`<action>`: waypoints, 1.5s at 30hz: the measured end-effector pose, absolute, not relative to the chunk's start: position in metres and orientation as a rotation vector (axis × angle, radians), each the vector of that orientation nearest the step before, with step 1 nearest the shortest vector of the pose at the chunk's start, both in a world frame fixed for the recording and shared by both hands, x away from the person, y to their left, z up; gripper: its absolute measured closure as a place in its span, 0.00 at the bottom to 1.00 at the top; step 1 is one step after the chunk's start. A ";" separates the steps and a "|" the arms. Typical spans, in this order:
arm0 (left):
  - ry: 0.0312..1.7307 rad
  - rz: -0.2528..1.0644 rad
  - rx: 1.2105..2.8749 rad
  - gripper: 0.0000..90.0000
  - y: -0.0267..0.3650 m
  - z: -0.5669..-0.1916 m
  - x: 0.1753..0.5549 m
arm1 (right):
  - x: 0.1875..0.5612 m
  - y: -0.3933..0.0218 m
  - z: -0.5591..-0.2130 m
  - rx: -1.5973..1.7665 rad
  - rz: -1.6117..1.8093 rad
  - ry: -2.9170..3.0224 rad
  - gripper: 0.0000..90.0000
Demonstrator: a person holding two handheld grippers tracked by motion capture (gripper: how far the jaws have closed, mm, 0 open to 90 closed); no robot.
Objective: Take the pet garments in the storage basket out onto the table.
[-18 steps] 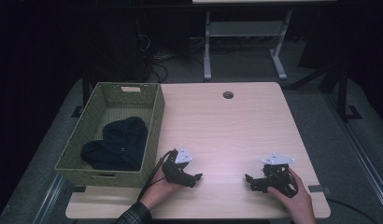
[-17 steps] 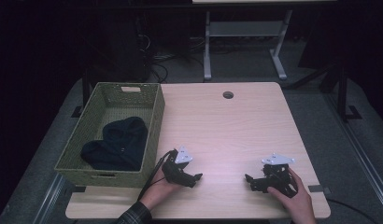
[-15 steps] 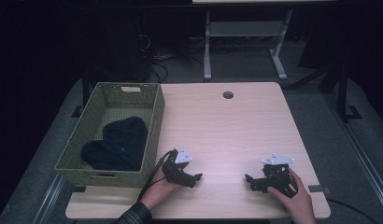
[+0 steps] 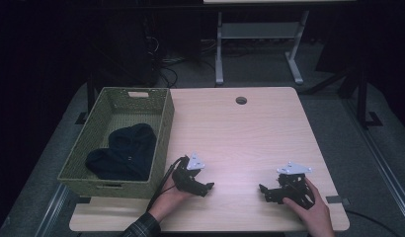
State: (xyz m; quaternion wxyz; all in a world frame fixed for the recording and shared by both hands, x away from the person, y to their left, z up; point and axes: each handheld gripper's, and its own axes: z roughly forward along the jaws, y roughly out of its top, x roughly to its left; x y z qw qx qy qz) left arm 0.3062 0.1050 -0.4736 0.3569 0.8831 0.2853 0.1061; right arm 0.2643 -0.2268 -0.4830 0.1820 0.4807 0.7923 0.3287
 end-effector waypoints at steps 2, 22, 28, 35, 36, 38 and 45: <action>0.739 0.270 2.277 0.15 0.105 -0.472 0.306 | 0.264 -0.227 -0.483 1.357 0.928 2.237 0.00; 0.738 0.208 2.240 0.15 0.105 -0.458 0.308 | 0.264 -0.227 -0.483 1.356 0.928 2.237 0.00; 0.734 0.216 2.241 0.15 0.106 -0.453 0.309 | 0.264 -0.227 -0.483 1.357 0.928 2.237 0.00; 0.729 0.221 2.250 0.15 0.106 -0.450 0.311 | 0.264 -0.227 -0.483 1.357 0.928 2.237 0.00; 0.728 0.222 2.251 0.15 0.106 -0.449 0.311 | 0.264 -0.227 -0.483 1.357 0.928 2.237 0.00; 0.718 0.238 2.258 0.15 0.106 -0.447 0.311 | 0.264 -0.227 -0.483 1.357 0.928 2.237 0.00; 0.725 0.251 2.243 0.15 0.107 -0.439 0.313 | 0.264 -0.227 -0.483 1.356 0.928 2.237 0.00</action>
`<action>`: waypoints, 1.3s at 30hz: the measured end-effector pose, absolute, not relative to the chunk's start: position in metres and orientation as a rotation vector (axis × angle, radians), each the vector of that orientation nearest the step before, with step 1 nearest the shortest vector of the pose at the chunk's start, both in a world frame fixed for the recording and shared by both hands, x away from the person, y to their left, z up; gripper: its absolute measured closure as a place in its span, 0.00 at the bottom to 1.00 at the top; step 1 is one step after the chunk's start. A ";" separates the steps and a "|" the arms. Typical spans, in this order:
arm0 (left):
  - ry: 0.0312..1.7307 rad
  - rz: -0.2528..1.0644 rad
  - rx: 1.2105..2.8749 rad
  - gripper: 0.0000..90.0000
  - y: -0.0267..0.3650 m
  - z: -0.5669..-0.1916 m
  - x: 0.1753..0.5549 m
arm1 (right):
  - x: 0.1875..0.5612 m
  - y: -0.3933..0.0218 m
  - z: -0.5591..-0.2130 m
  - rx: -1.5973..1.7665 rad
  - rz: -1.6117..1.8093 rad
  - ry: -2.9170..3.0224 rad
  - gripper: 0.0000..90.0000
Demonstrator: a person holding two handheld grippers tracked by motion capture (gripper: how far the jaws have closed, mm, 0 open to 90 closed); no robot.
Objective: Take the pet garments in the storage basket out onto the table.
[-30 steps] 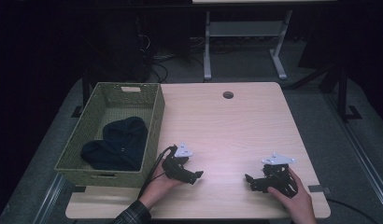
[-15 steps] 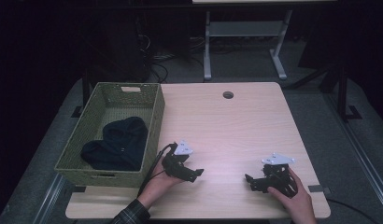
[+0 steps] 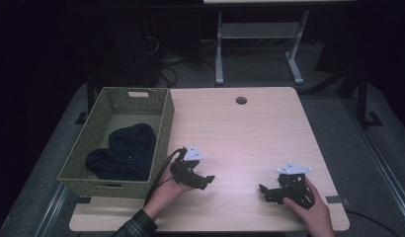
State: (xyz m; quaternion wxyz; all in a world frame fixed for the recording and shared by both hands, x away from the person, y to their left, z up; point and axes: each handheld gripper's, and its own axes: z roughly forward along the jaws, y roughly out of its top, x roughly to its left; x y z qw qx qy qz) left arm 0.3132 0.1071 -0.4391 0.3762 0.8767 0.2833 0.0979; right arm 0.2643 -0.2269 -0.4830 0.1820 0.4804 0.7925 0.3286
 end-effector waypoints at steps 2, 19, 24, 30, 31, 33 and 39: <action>0.725 0.259 2.236 0.15 0.108 -0.436 0.314 | 0.264 -0.227 -0.483 1.356 0.928 2.237 0.00; 0.726 0.274 2.191 0.15 0.113 -0.415 0.319 | 0.264 -0.227 -0.483 1.357 0.928 2.236 0.00; 0.729 0.269 2.186 0.15 0.113 -0.411 0.319 | 0.264 -0.227 -0.483 1.358 0.928 2.236 0.00; 0.722 0.274 2.180 0.15 0.115 -0.402 0.322 | 0.264 -0.227 -0.483 1.358 0.927 2.236 0.00; 0.722 0.274 2.180 0.15 0.115 -0.402 0.322 | 0.264 -0.227 -0.483 1.358 0.927 2.236 0.00; 0.723 0.269 2.180 0.15 0.114 -0.399 0.322 | 0.264 -0.227 -0.483 1.358 0.928 2.236 0.00; 0.709 0.270 2.179 0.15 0.114 -0.392 0.324 | 0.264 -0.227 -0.483 1.356 0.928 2.237 0.00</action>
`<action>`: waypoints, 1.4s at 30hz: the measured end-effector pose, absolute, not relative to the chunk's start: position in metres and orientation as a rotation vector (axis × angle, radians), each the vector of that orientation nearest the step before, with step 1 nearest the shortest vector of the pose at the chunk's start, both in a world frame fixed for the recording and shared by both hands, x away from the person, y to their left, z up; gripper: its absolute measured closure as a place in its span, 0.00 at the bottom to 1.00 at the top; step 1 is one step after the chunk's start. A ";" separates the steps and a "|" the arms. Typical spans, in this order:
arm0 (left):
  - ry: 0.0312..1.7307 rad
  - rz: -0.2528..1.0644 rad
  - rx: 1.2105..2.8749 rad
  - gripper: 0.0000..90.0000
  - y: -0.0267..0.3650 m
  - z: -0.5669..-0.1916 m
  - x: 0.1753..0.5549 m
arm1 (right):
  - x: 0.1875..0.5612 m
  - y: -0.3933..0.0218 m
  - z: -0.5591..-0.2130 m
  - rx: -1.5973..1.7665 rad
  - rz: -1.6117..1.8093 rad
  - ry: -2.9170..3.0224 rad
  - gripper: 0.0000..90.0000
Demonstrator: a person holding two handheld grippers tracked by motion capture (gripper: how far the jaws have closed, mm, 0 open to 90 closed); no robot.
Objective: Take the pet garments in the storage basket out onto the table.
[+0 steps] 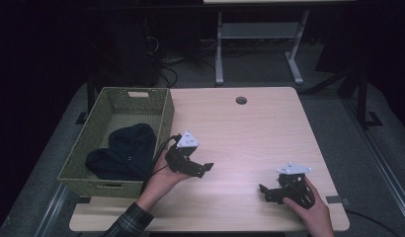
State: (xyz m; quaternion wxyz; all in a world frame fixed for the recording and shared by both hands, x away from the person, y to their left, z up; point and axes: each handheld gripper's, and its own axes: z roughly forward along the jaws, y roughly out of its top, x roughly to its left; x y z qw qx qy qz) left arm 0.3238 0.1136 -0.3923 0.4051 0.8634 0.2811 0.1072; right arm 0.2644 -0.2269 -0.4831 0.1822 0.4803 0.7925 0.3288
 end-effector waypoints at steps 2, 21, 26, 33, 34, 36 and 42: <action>0.709 0.270 2.174 0.15 0.115 -0.388 0.325 | 0.264 -0.227 -0.483 1.356 0.928 2.237 0.00; 0.733 0.294 2.118 0.15 0.138 -0.356 0.339 | 0.264 -0.227 -0.483 1.357 0.928 2.236 0.00; 0.735 0.305 2.117 0.15 0.148 -0.351 0.341 | 0.264 -0.227 -0.483 1.357 0.928 2.236 0.00; 0.777 0.317 2.096 0.15 0.168 -0.346 0.344 | 0.264 -0.227 -0.483 1.357 0.928 2.236 0.00; 0.777 0.317 2.096 0.15 0.168 -0.346 0.344 | 0.264 -0.227 -0.483 1.357 0.928 2.236 0.00; 0.798 0.328 2.084 0.15 0.176 -0.344 0.345 | 0.264 -0.227 -0.483 1.357 0.928 2.236 0.00; 0.822 0.341 2.083 0.15 0.190 -0.341 0.348 | 0.264 -0.227 -0.483 1.356 0.928 2.236 0.00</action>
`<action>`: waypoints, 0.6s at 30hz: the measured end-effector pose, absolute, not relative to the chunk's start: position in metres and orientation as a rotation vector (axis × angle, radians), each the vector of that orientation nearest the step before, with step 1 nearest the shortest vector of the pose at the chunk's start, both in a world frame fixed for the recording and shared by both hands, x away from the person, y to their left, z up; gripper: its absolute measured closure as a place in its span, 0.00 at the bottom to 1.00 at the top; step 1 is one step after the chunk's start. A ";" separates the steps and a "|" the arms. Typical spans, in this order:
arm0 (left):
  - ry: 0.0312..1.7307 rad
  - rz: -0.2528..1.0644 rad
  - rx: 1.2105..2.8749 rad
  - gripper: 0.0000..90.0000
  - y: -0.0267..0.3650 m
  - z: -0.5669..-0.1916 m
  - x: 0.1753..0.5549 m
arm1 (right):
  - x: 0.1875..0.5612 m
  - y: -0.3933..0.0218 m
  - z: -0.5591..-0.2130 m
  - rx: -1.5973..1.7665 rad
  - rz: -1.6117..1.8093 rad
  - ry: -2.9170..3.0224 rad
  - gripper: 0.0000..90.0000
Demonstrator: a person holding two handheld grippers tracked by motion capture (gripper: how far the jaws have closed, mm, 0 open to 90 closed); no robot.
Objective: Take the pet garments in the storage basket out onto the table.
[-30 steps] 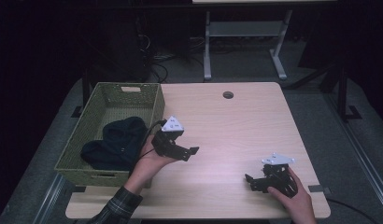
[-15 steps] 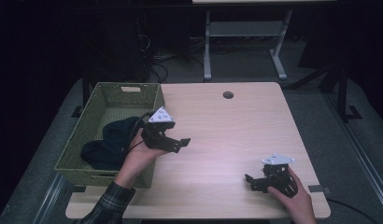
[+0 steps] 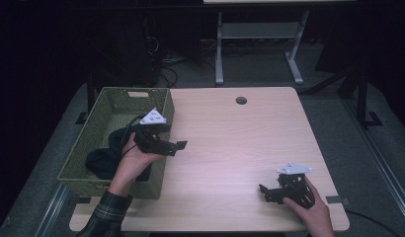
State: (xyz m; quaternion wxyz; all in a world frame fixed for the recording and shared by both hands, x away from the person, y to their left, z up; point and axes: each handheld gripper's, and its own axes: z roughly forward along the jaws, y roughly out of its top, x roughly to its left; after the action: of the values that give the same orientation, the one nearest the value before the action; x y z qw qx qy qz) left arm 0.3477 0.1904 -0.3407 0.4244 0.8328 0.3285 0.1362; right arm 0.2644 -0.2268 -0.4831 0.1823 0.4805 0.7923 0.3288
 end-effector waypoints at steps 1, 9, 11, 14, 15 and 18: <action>0.835 0.345 2.074 0.15 0.196 -0.340 0.349 | 0.264 -0.227 -0.483 1.356 0.928 2.236 0.00; 0.876 0.386 2.060 0.16 0.218 -0.335 0.351 | 0.264 -0.227 -0.483 1.357 0.928 2.236 0.00; 0.892 0.401 2.050 0.16 0.227 -0.334 0.352 | 0.264 -0.227 -0.483 1.357 0.928 2.236 0.00; 0.907 0.412 2.038 0.16 0.233 -0.333 0.353 | 0.264 -0.227 -0.483 1.357 0.927 2.236 0.00; 0.910 0.423 2.049 0.16 0.240 -0.333 0.354 | 0.264 -0.227 -0.483 1.356 0.927 2.237 0.00; 0.925 0.427 2.041 0.16 0.244 -0.334 0.354 | 0.264 -0.227 -0.483 1.357 0.927 2.237 0.00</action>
State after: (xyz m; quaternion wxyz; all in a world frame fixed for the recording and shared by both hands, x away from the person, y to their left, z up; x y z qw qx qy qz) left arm 0.3544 0.2445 -0.3337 0.4171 0.8132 0.3684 0.1702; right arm 0.2643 -0.2268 -0.4830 0.1820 0.4807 0.7924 0.3285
